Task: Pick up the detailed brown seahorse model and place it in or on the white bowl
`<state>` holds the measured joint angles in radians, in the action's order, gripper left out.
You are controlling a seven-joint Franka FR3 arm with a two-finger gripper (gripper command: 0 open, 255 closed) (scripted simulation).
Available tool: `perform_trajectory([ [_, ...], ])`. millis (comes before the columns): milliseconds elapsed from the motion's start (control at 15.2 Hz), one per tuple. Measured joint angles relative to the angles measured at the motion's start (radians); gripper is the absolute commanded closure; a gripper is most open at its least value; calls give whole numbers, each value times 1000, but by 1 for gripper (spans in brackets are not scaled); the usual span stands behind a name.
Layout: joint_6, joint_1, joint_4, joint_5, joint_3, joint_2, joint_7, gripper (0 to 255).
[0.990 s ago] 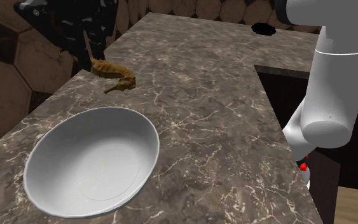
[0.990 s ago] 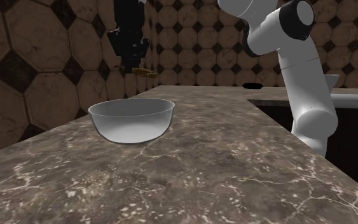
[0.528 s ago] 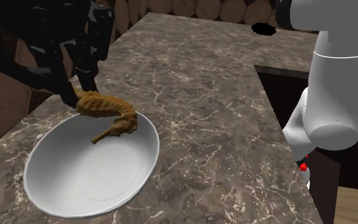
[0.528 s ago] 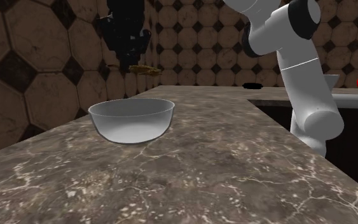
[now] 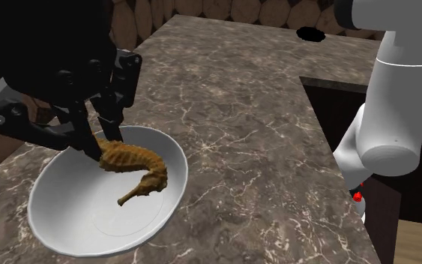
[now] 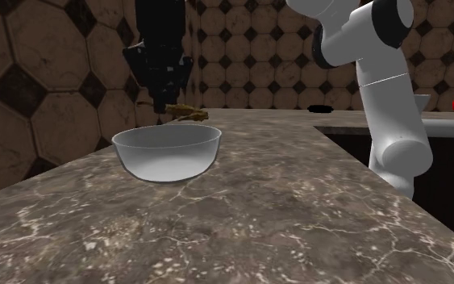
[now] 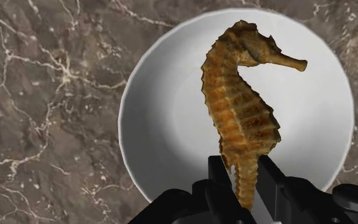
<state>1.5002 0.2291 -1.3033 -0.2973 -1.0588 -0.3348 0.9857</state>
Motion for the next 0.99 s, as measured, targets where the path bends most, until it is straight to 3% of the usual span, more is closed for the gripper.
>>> perform_trajectory([
  [396, 106, -63, -136, 37, -12, 42, -13, 255],
  [858, 126, -69, -157, 39, -12, 45, -13, 255],
  [924, 126, -69, -157, 39, -12, 45, -13, 0],
  [990, 126, -69, -157, 39, -12, 45, -13, 0],
])
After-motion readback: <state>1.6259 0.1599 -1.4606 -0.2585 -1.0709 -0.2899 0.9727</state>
